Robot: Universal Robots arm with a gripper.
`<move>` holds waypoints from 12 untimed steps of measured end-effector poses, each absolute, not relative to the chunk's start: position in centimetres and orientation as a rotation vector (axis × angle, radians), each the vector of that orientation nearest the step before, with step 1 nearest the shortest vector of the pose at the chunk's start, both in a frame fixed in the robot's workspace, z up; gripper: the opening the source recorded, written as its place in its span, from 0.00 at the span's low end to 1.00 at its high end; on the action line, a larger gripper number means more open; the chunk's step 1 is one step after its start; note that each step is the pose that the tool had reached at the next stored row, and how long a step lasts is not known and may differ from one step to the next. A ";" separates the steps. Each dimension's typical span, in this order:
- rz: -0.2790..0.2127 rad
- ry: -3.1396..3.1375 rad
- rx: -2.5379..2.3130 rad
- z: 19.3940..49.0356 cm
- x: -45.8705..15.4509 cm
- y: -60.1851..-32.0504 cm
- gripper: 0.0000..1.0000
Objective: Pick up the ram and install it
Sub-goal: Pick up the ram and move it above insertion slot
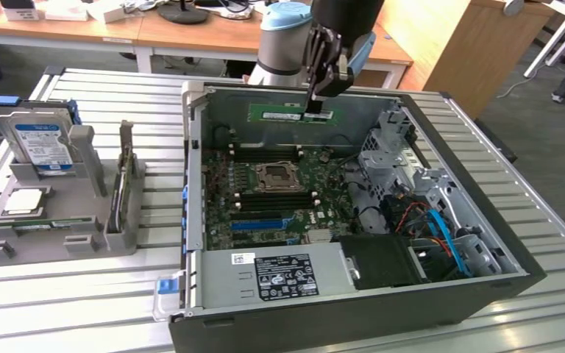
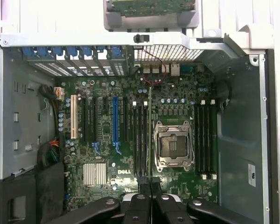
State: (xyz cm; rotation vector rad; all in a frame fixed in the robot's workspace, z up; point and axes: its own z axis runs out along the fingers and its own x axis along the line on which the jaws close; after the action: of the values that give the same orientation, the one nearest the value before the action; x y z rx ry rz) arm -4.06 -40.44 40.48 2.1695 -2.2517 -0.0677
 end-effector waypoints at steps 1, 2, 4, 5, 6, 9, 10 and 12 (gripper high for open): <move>-0.068 -2.252 2.170 40.3 -4.1 -40.4 0.12; -0.068 -2.252 2.170 40.2 -4.1 -40.4 0.12; -0.068 -2.252 2.170 40.0 -4.1 -40.4 0.12; -0.069 -2.252 2.170 39.9 -4.1 -40.4 0.12; -0.069 -2.252 2.170 39.8 -4.1 -40.4 0.12; -0.070 -2.253 2.171 39.5 -4.1 -40.4 0.12; -0.070 -2.253 2.171 39.4 -4.1 -40.4 0.12; -0.070 -2.253 2.171 39.3 -4.1 -40.4 0.12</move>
State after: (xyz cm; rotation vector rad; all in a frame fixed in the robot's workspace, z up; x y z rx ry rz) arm -4.06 -40.44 39.26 2.1708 -2.2529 -0.0705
